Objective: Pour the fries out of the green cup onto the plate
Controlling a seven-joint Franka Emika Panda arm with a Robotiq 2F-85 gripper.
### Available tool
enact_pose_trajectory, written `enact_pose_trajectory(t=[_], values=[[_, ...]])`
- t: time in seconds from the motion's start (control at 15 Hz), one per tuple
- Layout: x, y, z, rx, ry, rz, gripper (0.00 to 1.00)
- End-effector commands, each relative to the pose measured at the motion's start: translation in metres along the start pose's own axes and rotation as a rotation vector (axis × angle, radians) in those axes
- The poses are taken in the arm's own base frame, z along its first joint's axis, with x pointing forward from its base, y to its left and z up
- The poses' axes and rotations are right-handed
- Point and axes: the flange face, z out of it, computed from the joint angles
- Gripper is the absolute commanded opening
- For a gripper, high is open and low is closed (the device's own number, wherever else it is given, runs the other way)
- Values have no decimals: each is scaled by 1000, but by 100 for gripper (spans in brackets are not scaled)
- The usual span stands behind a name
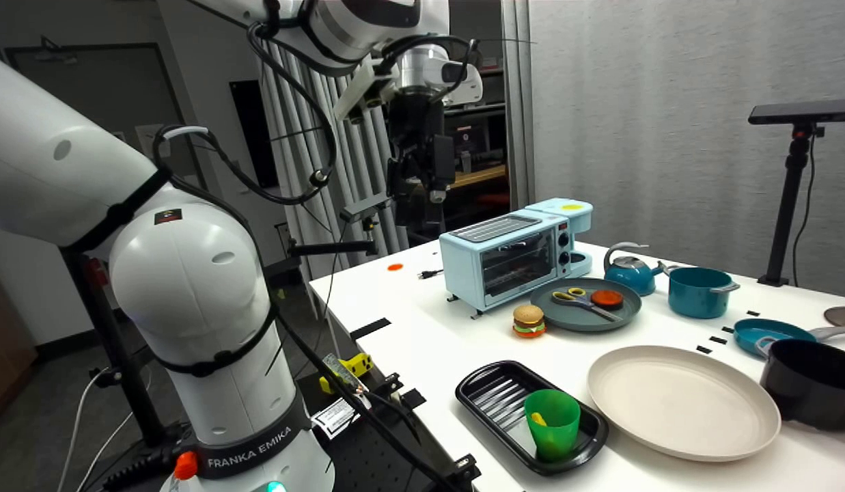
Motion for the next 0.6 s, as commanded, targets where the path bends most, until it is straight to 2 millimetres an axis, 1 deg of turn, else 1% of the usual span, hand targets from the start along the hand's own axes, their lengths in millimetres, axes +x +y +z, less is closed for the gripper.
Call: enact_pose_trajectory(t=[0.0,0.27,0.4,0.47,0.53], values=[[0,0,-1,0,-1,0,100],[0,0,-1,0,-1,0,100],[9,0,8,-9,-11,9,100],[9,5,9,-9,-17,13,100],[12,7,14,-13,-22,22,100]])
